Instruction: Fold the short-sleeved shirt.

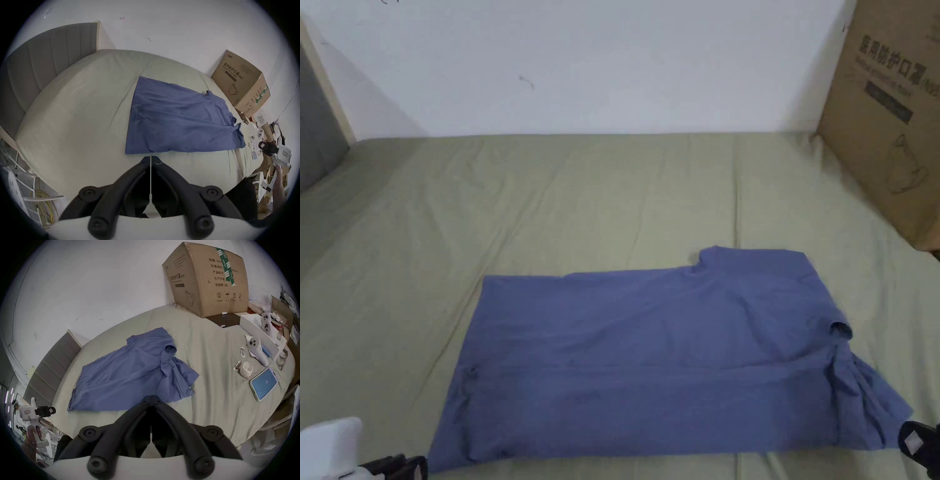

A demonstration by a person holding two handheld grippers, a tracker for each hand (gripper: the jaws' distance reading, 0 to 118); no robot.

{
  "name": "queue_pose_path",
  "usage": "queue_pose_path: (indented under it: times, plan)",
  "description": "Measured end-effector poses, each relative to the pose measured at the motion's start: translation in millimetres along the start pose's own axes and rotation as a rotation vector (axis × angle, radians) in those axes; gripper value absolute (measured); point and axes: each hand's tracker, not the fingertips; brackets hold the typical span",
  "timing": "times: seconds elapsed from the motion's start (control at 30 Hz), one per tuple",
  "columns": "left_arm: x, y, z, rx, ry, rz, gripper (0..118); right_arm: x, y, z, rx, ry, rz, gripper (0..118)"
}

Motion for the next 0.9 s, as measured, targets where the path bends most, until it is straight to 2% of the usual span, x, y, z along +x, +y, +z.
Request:
queue_pose_path:
  times: [0.1, 0.13, 0.17, 0.2, 0.23, 0.27, 0.3, 0.33, 0.37, 0.43, 0.5, 0.53, 0.57, 0.6, 0.63, 0.67, 0.7, 0.73, 0.77, 0.8, 0.83, 0.9]
  plan:
    - [-15, 15, -23, -0.033, 0.011, 0.068, 1, -12, -1, 2, -0.009, -0.003, -0.022, 0]
    - [-21, 19, -35, -0.031, -0.002, 0.096, 1, 0, 3, -1, -0.024, 0.028, -0.063, 0]
    - [-24, 24, -45, -0.023, 0.0, 0.103, 2, 1, 5, -1, -0.028, 0.034, -0.067, 0]
    - [-26, 28, -55, -0.027, 0.011, 0.107, 10, -1, 5, -1, -0.031, 0.037, -0.069, 0]
    - [-29, 29, -68, -0.048, 0.042, 0.094, 32, -4, 5, 0, -0.033, 0.04, -0.069, 0]
    - [-30, 30, -83, -0.078, 0.083, 0.071, 85, -2, 5, -2, -0.038, 0.049, -0.073, 0]
    - [-31, 28, -97, -0.103, 0.116, 0.062, 116, -3, 4, -1, -0.037, 0.054, -0.074, 0]
    - [-32, 22, -103, -0.102, 0.152, 0.055, 117, -4, 4, 0, -0.037, 0.059, -0.074, 0]
    - [-30, 16, -114, -0.114, 0.152, 0.06, 112, -5, 4, 0, -0.039, 0.061, -0.073, 0]
    - [-28, 5, -132, -0.229, 0.143, 0.056, 111, -3, 3, -3, -0.048, 0.056, -0.067, 0]
    - [-20, 6, -130, -0.2, 0.185, -0.048, 105, -1, 6, -6, -0.052, 0.029, -0.046, 0]
    - [-19, 10, -125, -0.198, 0.19, -0.076, 97, 4, 8, -10, -0.056, 0.003, -0.033, 0]
    - [-20, 12, -118, -0.188, 0.173, -0.053, 76, 8, 11, -13, -0.057, -0.017, -0.025, 0]
    - [-23, 15, -110, -0.165, 0.149, -0.045, 47, 13, 15, -17, -0.059, -0.027, -0.024, 0]
    - [-22, 21, -99, -0.129, 0.092, -0.017, 6, 19, 19, -22, -0.061, -0.038, -0.027, 0]
    - [-23, 25, -91, -0.117, 0.034, 0.021, 3, 36, 23, -33, -0.066, -0.043, -0.038, 0]
    - [-22, 28, -85, -0.106, 0.036, 0.041, 3, 44, 27, -40, -0.067, -0.045, -0.044, 0]
    - [-21, 32, -79, -0.115, 0.059, 0.016, 3, 52, 33, -48, -0.071, -0.044, -0.048, 10]
    - [-9, 35, -68, -0.101, 0.054, -0.003, 3, 59, 38, -57, -0.077, -0.066, -0.047, 59]
    - [-4, 38, -62, -0.079, 0.06, -0.019, 3, 63, 41, -66, -0.108, -0.101, -0.039, 101]
    - [0, 41, -57, -0.074, 0.057, -0.028, 3, 70, 45, -80, -0.163, -0.118, -0.04, 118]
    - [-7, 50, -60, -0.075, 0.058, -0.04, 3, 81, 47, -98, -0.199, -0.12, -0.084, 115]
